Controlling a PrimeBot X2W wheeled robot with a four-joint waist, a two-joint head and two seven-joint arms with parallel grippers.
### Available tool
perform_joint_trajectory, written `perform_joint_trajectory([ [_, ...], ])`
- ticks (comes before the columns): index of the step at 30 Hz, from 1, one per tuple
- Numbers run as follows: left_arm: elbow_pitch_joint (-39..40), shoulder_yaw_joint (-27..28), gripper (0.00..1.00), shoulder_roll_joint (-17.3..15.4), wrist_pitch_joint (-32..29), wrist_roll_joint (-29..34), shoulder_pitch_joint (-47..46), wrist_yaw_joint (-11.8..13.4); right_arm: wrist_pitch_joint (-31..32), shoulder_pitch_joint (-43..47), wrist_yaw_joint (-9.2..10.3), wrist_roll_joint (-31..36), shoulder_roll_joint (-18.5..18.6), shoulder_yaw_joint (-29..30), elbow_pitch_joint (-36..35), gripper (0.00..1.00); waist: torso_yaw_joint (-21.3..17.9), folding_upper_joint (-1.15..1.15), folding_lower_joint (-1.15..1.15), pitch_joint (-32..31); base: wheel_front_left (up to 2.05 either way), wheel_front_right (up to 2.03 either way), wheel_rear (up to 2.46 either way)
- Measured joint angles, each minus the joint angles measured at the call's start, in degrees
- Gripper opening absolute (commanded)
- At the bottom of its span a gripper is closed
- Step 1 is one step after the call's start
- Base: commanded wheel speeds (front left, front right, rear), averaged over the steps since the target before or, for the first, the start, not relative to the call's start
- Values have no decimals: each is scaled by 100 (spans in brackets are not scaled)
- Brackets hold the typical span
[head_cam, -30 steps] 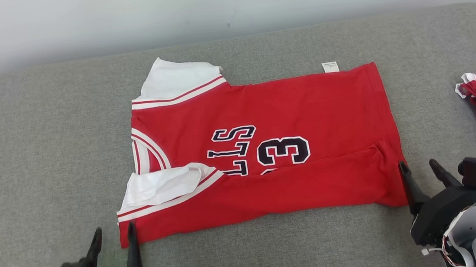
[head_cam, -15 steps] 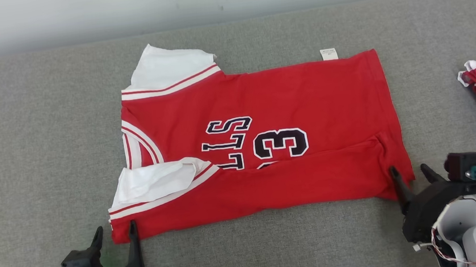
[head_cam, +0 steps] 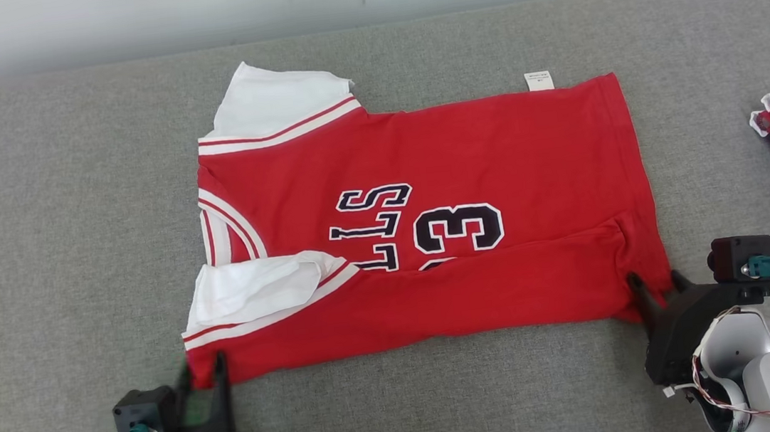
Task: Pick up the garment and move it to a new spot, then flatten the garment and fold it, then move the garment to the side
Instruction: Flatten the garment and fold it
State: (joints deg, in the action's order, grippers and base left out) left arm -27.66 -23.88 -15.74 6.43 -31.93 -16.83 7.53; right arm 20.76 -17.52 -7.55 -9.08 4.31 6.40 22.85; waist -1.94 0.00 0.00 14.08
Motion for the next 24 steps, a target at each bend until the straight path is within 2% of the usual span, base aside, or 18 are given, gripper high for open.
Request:
perform_joint_trajectory([
  [1, -11, -20, 0, 0, -15, -14, 4, -32, 20, 7, 0, -1, -7, -7, 7, 10, -3, 0, 0, -13, 0, 0, 0],
  [2, -19, -32, 0, 5, -20, -27, 8, -53, 24, 15, 0, -8, -14, -14, 7, 0, -8, 0, 0, -29, 0, 0, 0],
  [16, 236, -22, 0, -75, 103, -204, 479, -96, -112, 438, -1, -169, -64, 1, -355, 0, -65, 1, 0, -438, 0, 0, 0],
  [24, 957, -46, 0, -227, 85, -248, 1209, 86, 56, 1061, -1, -279, -74, 194, -995, 0, -42, 0, 0, -737, 0, 0, 0],
])
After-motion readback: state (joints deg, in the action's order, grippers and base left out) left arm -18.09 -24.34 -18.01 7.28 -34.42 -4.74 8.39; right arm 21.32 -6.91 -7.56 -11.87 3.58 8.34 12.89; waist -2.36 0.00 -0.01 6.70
